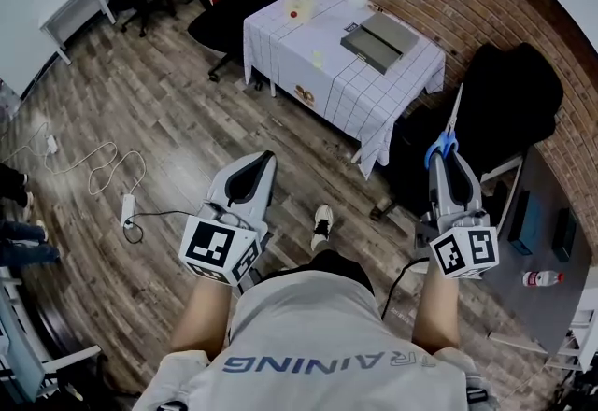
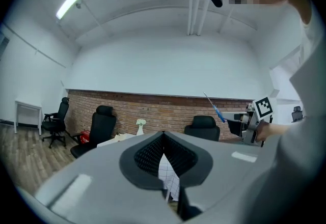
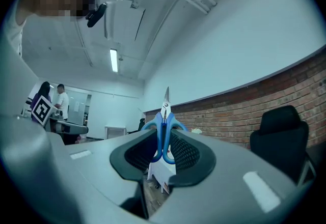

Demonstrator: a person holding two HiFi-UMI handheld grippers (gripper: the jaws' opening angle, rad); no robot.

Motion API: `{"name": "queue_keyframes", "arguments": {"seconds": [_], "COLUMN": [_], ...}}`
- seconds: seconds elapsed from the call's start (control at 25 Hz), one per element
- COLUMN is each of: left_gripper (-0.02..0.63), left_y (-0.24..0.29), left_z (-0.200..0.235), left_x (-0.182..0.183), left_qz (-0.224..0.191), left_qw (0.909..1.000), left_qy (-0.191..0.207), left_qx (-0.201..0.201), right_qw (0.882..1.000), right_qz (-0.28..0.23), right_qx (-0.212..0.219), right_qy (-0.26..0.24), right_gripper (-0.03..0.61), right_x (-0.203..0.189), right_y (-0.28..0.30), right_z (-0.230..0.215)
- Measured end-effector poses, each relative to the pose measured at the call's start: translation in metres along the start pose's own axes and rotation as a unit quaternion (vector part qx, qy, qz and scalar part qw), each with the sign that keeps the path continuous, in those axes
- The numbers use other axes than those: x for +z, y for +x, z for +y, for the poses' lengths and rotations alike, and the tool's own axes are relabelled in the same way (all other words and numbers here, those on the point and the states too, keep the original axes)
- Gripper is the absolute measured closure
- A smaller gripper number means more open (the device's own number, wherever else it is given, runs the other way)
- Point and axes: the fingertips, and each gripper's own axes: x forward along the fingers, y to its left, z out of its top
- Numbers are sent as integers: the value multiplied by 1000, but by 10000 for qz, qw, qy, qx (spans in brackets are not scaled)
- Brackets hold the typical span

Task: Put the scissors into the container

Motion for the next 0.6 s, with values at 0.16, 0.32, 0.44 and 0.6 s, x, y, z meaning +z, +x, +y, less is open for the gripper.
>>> {"name": "queue_keyframes", "arguments": {"seconds": [0.16, 0.32, 0.44, 0.6], "left_gripper": [612, 612, 612, 612], "left_y": [17, 46, 76, 118], "left_z": [25, 50, 59, 66], "left_x": [2, 11, 13, 19], "left_qz": [75, 95, 163, 259], "left_qw": [9998, 9994, 9992, 9989], "left_qy": [20, 40, 90, 183], "left_qx": [165, 343, 345, 336], "right_qw": [9999, 9995, 9993, 9991], "right_qz": [-30, 3, 16, 3], "right_qx": [154, 298, 319, 310], "right_qy": [5, 117, 186, 298], "right_gripper": [476, 476, 476, 476], "right_x": [-1, -5, -7, -7], "right_y": [40, 83, 111, 144], "right_z": [-3, -14, -31, -61]}}
